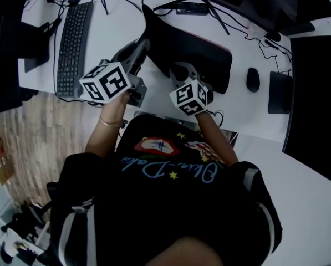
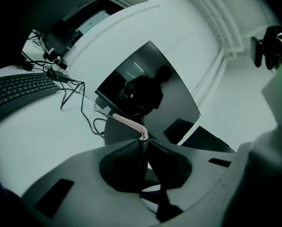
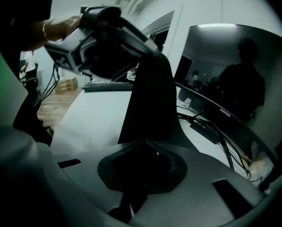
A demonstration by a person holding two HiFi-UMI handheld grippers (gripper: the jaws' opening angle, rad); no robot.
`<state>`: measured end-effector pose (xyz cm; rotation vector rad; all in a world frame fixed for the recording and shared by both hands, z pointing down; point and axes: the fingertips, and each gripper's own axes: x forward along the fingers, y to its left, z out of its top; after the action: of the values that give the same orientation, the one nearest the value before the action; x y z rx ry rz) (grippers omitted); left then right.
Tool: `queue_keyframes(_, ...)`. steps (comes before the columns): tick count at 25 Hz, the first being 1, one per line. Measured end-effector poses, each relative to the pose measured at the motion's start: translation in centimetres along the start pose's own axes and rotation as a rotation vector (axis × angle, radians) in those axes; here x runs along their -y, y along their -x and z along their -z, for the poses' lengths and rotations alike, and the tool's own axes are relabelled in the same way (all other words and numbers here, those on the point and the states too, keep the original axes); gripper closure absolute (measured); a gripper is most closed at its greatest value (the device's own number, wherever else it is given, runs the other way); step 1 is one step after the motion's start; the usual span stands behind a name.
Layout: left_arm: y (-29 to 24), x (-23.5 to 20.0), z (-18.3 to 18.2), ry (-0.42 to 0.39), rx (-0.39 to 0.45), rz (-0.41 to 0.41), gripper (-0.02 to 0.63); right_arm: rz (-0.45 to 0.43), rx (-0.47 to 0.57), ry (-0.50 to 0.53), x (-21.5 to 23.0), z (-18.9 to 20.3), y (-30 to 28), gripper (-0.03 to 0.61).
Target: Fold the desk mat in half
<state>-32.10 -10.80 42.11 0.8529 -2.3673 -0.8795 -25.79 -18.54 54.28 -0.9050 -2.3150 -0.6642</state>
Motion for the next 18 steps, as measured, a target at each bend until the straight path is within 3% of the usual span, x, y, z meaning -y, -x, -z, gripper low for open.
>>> queue_keyframes(4,-1.4,3.2,0.8,-0.049,-0.028,0.055,0.581,0.094,0.089,-0.186,3.3,-0.1,3.7,0.577)
queue_keyframes(9,-3.6,7.1,2.7,-0.094,-0.080,0.136,0.581,0.229,0.128,-0.349,7.4,2.3,8.9,0.577)
queue_keyframes(18,-8.3,13.1,9.6,-0.114,-0.247,0.270,0.580,0.439,0.128,-0.536,10.0,7.8,17.3,0.577)
